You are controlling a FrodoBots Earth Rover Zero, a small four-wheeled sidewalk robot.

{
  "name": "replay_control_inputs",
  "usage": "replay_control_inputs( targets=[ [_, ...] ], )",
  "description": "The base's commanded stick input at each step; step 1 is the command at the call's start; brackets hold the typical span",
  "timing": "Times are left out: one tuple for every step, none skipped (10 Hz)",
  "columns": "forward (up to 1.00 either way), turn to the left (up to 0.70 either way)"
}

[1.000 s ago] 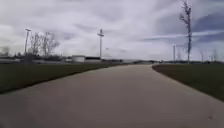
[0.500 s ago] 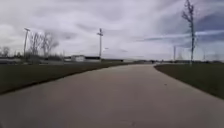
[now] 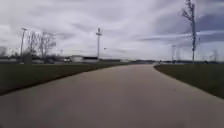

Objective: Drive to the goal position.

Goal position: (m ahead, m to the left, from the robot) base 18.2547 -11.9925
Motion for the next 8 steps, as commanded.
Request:
replay_control_inputs(
  targets=[
    [1.00,-0.24],
    [1.00,-0.22],
    [1.00,-0.13],
    [1.00,-0.14],
    [1.00,-0.25],
    [1.00,-0.33],
    [1.00,-0.37],
    [1.00,-0.38]
  ],
)
